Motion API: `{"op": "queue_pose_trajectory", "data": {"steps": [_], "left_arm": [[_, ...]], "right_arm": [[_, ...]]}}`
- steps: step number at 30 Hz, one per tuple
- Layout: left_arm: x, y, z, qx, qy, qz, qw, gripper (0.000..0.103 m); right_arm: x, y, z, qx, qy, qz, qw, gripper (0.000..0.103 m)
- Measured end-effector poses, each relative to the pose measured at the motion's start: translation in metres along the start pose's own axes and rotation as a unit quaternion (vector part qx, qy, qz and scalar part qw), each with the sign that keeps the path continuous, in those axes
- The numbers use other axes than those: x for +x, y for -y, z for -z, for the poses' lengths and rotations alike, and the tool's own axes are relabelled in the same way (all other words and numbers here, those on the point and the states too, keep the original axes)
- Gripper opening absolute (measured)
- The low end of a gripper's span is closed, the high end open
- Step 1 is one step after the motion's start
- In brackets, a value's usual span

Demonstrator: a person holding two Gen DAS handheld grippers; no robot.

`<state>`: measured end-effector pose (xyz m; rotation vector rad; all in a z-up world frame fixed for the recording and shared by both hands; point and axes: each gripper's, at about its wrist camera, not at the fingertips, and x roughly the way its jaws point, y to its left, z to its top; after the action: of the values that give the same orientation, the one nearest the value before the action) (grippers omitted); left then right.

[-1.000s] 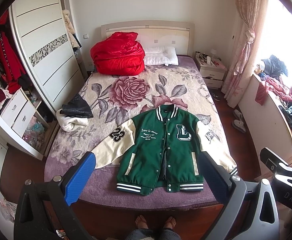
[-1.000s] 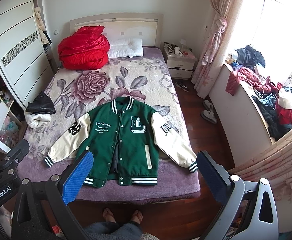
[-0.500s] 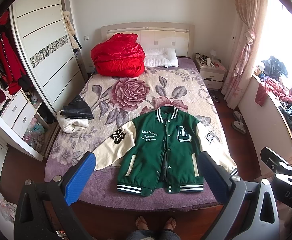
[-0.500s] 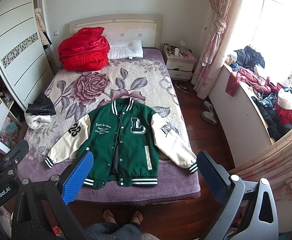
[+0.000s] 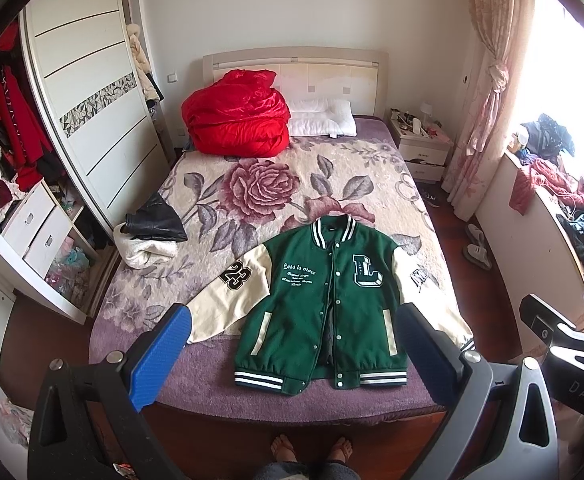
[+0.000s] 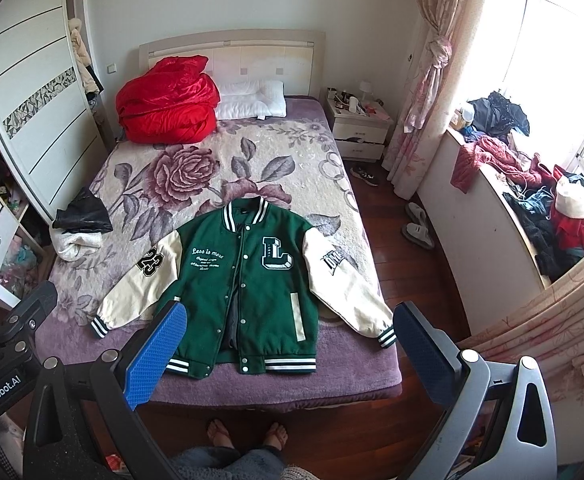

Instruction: Fold large clothes

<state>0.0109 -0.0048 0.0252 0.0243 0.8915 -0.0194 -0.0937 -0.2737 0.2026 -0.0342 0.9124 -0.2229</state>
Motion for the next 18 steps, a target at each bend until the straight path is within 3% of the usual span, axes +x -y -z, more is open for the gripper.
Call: {"op": "queue_pose_trajectory", "data": {"steps": [7,18], "left_arm": [[-0.002,-0.004,-0.028,-0.001,0.003,0.002,1.0000,0.103],[-0.001,-0.004,-0.029,-0.001,0.005,0.002,1.0000,0.103]], "right_arm": [[-0.006,-0.008,-0.016,0.001,0.002,-0.001,1.000,0.103],[-0.004,-0.004,-0.006,0.002,0.004,-0.001,1.000,0.103]]}}
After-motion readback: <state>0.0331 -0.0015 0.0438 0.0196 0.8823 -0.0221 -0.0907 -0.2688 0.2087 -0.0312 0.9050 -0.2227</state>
